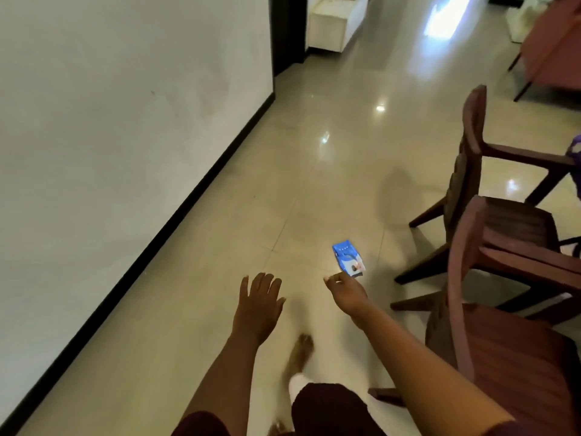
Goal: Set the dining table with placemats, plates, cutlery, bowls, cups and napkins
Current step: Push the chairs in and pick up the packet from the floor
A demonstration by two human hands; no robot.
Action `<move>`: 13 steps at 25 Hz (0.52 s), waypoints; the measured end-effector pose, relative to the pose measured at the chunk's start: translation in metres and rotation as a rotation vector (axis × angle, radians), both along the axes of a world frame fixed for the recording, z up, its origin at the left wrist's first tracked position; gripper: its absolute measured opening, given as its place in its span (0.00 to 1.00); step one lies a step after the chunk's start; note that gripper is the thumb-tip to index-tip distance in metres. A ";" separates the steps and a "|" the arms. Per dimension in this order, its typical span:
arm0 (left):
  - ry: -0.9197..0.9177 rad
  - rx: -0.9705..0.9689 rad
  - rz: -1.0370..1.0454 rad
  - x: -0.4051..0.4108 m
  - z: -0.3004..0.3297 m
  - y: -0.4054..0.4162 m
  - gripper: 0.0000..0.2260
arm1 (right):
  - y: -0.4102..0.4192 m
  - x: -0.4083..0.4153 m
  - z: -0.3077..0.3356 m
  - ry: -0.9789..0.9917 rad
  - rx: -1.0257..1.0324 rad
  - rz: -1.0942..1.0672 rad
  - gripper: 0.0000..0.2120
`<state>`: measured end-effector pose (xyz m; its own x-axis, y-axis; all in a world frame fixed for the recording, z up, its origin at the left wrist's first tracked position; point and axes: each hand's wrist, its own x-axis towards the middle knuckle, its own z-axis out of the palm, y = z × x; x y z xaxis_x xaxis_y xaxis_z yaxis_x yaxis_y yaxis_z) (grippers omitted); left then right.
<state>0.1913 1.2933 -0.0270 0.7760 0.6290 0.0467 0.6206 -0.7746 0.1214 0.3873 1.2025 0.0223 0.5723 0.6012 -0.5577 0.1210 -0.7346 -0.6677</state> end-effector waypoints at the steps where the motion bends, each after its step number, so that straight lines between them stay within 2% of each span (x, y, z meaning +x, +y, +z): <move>1: -0.016 -0.019 -0.029 0.023 -0.005 0.021 0.17 | 0.018 0.015 -0.003 0.012 0.007 -0.037 0.14; 4: -0.024 0.032 -0.184 0.089 -0.013 0.084 0.15 | 0.063 0.061 -0.017 0.049 0.042 -0.150 0.11; 6: 0.002 0.068 -0.330 0.124 -0.018 0.122 0.15 | 0.082 0.089 -0.025 0.090 0.034 -0.235 0.14; 8: 0.037 0.085 -0.445 0.161 -0.018 0.168 0.16 | 0.100 0.124 -0.031 0.113 0.006 -0.332 0.13; 9: 0.027 0.094 -0.455 0.179 -0.017 0.189 0.17 | 0.107 0.140 -0.031 0.112 -0.010 -0.349 0.12; 11: -0.006 0.053 -0.399 0.224 -0.008 0.228 0.13 | 0.123 0.178 -0.028 0.085 -0.013 -0.402 0.10; 13: -0.006 -0.088 -0.345 0.257 -0.005 0.249 0.11 | 0.134 0.207 -0.027 0.091 -0.003 -0.488 0.09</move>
